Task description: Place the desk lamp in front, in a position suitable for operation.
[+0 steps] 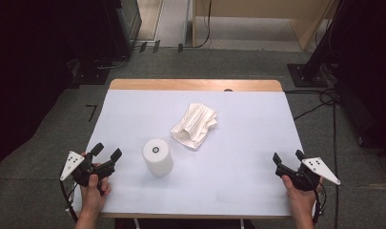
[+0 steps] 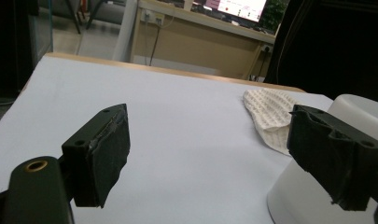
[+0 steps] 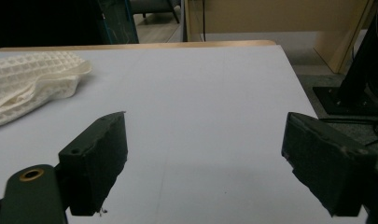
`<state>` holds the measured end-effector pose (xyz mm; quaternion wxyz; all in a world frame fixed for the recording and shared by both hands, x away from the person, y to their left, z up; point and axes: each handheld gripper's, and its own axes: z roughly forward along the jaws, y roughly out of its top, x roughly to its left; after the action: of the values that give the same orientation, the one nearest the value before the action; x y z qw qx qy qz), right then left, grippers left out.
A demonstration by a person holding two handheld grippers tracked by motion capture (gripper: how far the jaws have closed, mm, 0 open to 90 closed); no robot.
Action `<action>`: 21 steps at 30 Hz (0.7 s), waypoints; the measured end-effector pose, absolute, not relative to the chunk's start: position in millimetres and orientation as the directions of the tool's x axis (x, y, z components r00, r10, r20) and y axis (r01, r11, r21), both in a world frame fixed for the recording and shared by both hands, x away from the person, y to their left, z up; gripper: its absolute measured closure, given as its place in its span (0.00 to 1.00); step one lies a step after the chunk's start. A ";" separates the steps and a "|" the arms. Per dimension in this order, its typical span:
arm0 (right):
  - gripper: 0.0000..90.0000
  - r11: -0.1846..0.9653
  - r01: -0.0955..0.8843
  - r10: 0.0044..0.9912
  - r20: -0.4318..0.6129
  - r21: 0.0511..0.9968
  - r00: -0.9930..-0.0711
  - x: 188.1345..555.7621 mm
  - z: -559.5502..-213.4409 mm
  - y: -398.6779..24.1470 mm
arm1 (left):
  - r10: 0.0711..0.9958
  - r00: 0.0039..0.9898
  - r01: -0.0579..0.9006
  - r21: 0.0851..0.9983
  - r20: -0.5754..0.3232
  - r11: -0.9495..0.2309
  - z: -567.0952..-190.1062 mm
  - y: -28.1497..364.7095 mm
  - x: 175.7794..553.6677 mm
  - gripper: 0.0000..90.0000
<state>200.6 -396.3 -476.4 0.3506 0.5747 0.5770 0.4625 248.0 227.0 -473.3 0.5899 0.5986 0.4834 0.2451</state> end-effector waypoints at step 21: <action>0.23 -0.030 0.344 0.970 0.110 0.939 -0.216 216.4 -449.6 -346.7 | 0.830 0.490 0.327 0.939 -0.267 0.109 -476.6 213.7 251.0 0.17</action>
<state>216.4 -346.7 -449.6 0.3266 0.5340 0.6151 0.4794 251.0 213.7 -476.6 0.5877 0.6321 0.4576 0.2140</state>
